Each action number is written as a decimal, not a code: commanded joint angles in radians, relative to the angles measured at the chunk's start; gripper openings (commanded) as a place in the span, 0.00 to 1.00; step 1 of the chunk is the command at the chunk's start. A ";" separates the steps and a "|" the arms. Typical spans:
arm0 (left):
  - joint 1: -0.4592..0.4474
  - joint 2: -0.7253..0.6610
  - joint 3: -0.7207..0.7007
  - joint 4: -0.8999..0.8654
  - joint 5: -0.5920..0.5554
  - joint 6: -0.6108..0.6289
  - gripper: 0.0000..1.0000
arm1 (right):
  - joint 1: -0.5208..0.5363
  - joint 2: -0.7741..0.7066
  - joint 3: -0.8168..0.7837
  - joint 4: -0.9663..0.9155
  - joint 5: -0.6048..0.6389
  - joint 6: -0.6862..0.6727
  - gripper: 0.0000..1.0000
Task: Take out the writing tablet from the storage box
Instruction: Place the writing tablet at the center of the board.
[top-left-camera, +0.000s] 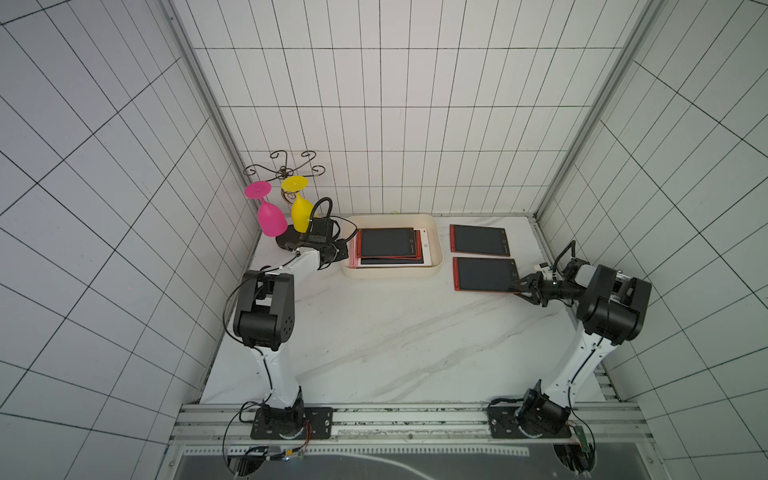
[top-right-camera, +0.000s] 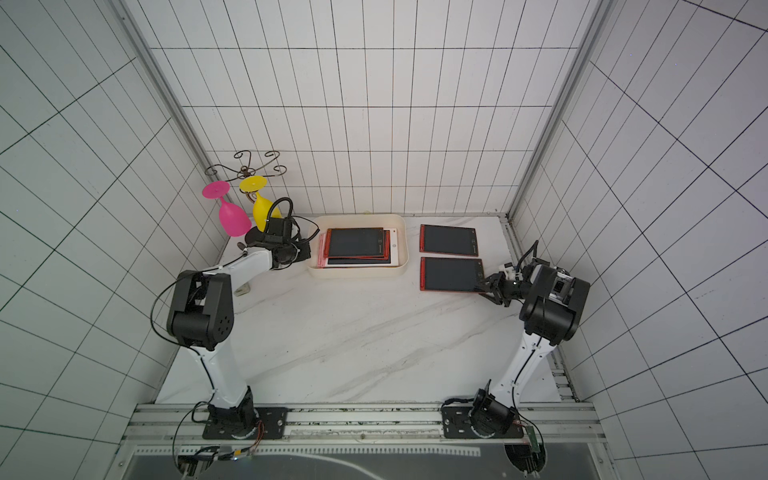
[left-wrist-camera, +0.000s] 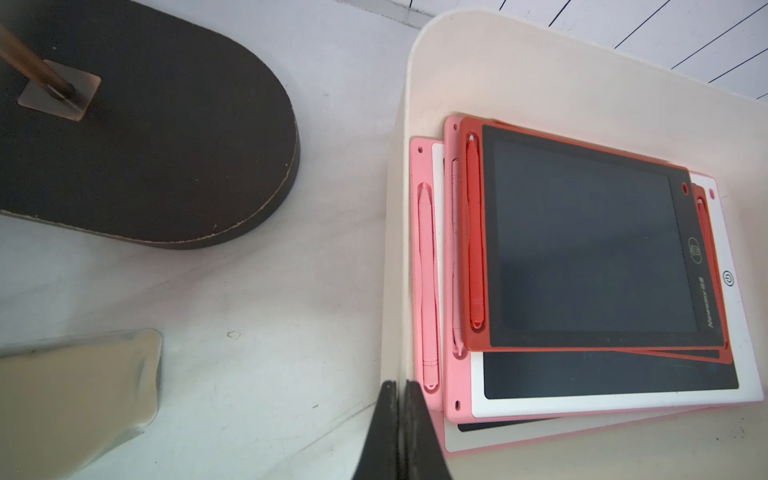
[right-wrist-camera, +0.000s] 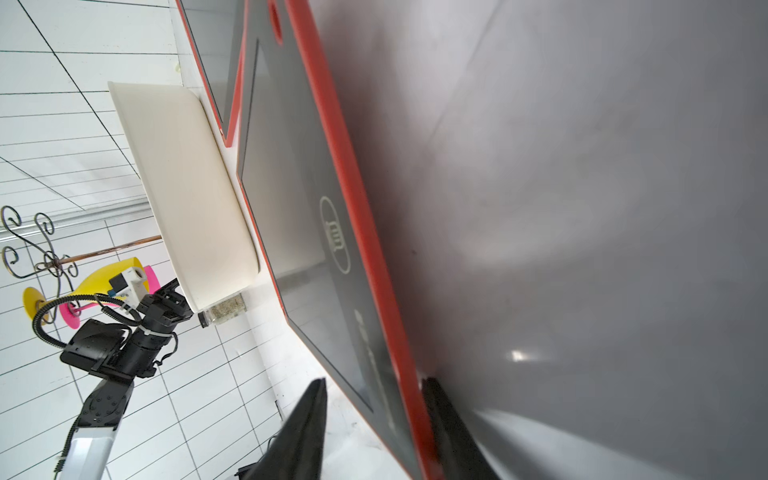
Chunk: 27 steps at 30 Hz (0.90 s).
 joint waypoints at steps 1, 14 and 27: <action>0.001 0.006 0.015 0.060 0.006 -0.018 0.00 | -0.007 -0.017 0.071 -0.007 0.104 0.012 0.46; 0.001 -0.005 0.008 0.055 -0.006 -0.010 0.00 | 0.023 -0.050 0.132 -0.043 0.267 0.047 0.53; 0.001 -0.039 0.018 0.026 -0.032 0.007 0.00 | 0.275 -0.255 0.264 -0.092 0.446 0.037 0.80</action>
